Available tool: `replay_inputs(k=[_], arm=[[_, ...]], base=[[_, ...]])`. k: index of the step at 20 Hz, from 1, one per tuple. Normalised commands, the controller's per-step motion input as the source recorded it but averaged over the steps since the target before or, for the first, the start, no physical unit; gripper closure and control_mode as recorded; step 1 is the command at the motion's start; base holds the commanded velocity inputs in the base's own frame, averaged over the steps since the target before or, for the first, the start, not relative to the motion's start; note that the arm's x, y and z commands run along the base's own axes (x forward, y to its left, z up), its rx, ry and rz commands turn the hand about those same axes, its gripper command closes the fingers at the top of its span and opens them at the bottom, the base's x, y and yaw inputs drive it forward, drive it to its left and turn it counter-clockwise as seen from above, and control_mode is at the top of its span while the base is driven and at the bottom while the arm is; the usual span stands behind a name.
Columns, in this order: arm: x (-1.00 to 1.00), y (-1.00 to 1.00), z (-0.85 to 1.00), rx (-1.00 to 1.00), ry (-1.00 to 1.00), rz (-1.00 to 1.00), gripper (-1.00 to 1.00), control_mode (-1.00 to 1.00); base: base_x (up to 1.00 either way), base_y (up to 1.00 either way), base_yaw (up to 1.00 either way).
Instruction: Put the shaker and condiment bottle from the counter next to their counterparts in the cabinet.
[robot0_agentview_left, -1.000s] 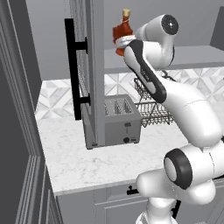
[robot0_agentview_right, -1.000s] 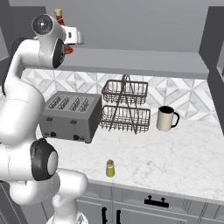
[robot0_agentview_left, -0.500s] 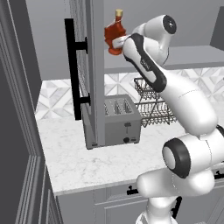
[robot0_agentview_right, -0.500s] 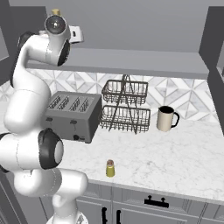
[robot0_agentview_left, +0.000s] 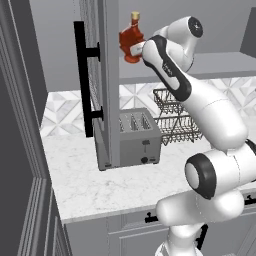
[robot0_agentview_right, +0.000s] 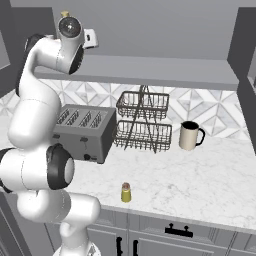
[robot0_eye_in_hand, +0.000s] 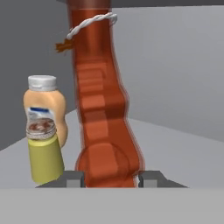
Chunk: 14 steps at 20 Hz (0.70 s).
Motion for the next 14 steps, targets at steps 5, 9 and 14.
replay_inputs(k=[5, 9, 14], arm=[[0.04, 0.03, -0.08, -0.04, 0.0, 0.03, 1.0, -1.0], [0.21, 0.06, -0.16, 0.0, 0.01, 0.06, 1.0, -1.0], [0.33, 0.03, -0.27, 0.0, 0.01, 0.08, 1.0, -1.0]], base=[[0.0, 0.0, 0.0], [0.0, 0.0, 0.0], [0.0, 0.0, 0.0]])
